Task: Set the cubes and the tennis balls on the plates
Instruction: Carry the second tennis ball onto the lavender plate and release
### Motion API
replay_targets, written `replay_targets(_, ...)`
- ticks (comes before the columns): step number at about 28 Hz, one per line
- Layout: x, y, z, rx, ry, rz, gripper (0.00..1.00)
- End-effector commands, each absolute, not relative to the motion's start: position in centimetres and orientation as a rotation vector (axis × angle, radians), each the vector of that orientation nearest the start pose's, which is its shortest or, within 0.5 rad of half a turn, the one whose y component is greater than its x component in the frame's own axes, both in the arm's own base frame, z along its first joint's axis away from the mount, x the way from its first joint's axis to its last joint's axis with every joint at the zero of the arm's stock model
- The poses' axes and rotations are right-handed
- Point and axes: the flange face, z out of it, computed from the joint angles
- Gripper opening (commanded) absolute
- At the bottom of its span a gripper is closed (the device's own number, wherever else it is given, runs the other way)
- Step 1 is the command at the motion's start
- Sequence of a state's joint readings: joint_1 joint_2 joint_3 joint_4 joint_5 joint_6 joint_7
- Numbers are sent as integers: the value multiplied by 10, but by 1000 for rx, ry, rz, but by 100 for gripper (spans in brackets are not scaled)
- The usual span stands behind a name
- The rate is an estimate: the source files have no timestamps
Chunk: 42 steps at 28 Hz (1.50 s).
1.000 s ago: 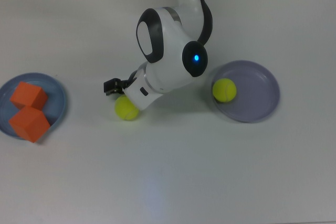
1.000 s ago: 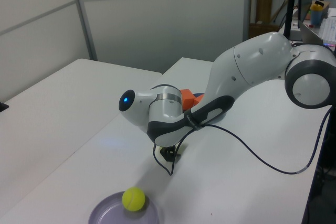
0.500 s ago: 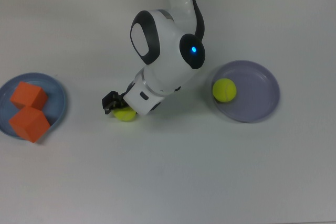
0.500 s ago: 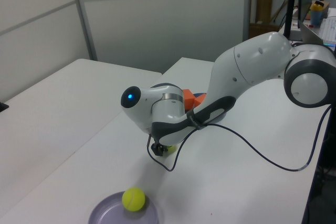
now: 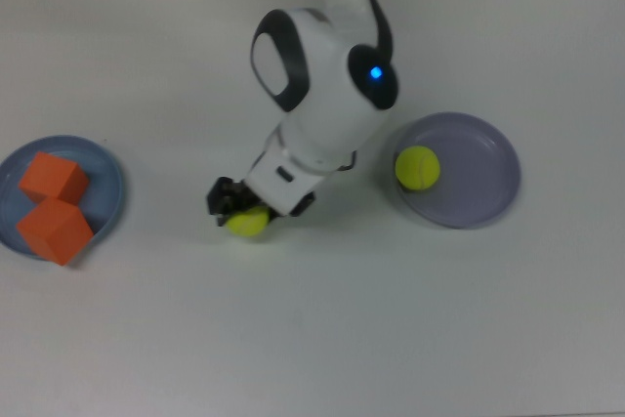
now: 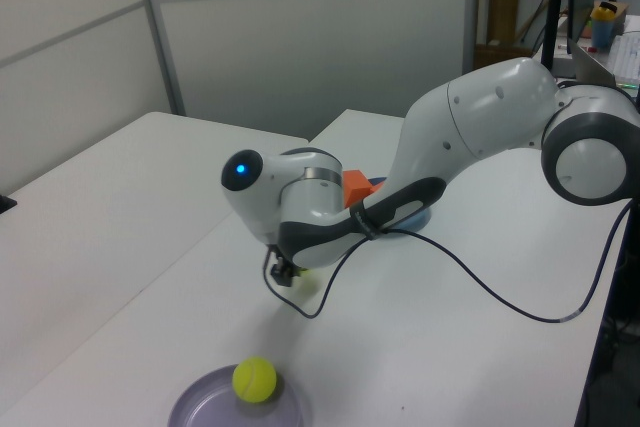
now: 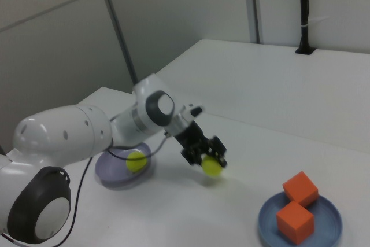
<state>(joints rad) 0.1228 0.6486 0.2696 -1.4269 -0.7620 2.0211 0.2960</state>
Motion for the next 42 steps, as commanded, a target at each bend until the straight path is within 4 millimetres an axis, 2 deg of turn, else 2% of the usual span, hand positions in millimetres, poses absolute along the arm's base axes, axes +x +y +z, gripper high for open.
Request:
replay_targets(1, 667, 276, 379, -3430, -805, -425, 0)
replay_targets(4, 651, 312, 385, -3373, -858, -451, 0)
replay_targets(5, 638, 337, 389, -3337, -891, -467, 0)
replay_targets(9, 616, 375, 391, -3295, -931, -484, 0)
replay_targets(11, 597, 403, 389, -3271, -972, -492, 0)
replay_targets(15, 579, 429, 382, -3247, -1030, -489, 0)
replay_targets(16, 570, 442, 373, -3235, -1073, -474, 0)
replay_targets(21, 545, 472, 368, -3198, -1157, -473, 0)
replay_targets(22, 540, 477, 368, -3192, -1165, -474, 3)
replay_targets(23, 537, 480, 368, -3188, -1168, -474, 16)
replay_targets(25, 533, 485, 367, -3184, -1176, -475, 59)
replay_targets(26, 530, 488, 366, -3181, -1185, -471, 70)
replay_targets(27, 528, 489, 365, -3179, -1191, -469, 74)
replay_targets(29, 526, 489, 361, -3183, -1198, -452, 100)
replay_targets(32, 524, 487, 356, -3188, -1212, -440, 100)
replay_targets(35, 525, 487, 361, -3190, -1196, -443, 100)
replay_targets(40, 530, 477, 394, -3192, -1098, -440, 100)
replay_targets(41, 532, 469, 413, -3197, -1052, -436, 100)
replay_targets(42, 533, 463, 422, -3205, -1030, -425, 100)
